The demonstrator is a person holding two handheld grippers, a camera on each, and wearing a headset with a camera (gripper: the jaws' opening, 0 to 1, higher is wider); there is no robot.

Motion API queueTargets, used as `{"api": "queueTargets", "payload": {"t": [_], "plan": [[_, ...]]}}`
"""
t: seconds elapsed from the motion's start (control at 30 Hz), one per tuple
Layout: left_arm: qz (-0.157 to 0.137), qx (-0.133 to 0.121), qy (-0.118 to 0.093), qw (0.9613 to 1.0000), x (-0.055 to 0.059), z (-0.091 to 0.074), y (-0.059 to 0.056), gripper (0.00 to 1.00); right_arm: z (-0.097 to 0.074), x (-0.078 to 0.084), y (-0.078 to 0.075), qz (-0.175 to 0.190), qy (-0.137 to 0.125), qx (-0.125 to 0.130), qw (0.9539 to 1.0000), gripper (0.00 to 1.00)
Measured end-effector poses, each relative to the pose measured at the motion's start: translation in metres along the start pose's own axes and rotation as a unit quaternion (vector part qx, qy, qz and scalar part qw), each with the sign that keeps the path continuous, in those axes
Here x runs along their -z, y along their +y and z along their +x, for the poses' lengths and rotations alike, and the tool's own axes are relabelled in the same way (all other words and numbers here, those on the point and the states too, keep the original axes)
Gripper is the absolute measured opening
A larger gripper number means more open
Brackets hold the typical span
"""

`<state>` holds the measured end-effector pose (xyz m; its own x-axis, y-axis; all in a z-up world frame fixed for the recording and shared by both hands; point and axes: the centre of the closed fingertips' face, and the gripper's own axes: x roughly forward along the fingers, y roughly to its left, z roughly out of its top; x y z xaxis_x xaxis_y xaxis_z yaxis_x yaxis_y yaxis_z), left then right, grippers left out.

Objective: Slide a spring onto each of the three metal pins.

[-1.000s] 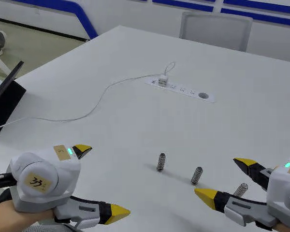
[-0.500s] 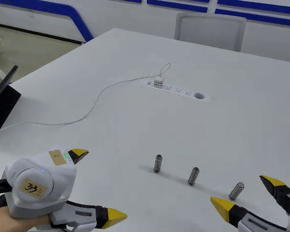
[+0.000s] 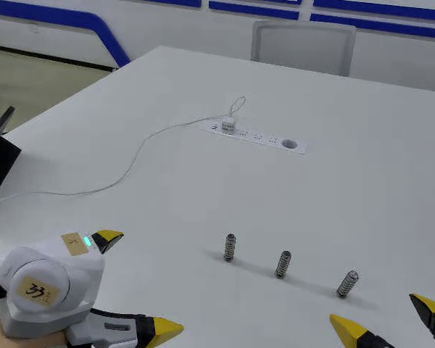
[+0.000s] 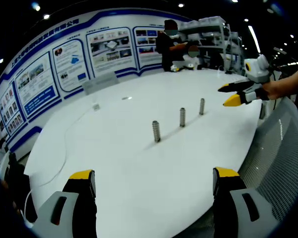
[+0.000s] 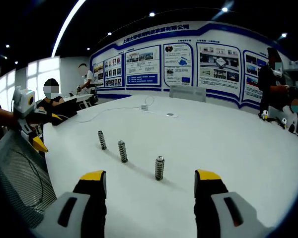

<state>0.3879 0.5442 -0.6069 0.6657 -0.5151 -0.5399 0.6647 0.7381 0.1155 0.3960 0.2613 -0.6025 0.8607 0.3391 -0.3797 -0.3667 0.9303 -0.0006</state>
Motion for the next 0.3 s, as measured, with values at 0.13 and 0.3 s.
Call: {"api": "queueTargets", "payload": {"t": [0.13,0.3], "plan": [[0.001,0.000,0.001,1.0000,0.0002,-0.0003,-0.0002,1.00,-0.0019,0.0022,-0.0031,0.007,0.000,0.007,1.0000,0.73],[-0.002,-0.005,-0.003,1.0000,-0.0011,-0.0012,0.0015,1.00,-0.0033,0.0072,-0.0067,0.011,0.005,0.014,0.9998,0.72]]}}
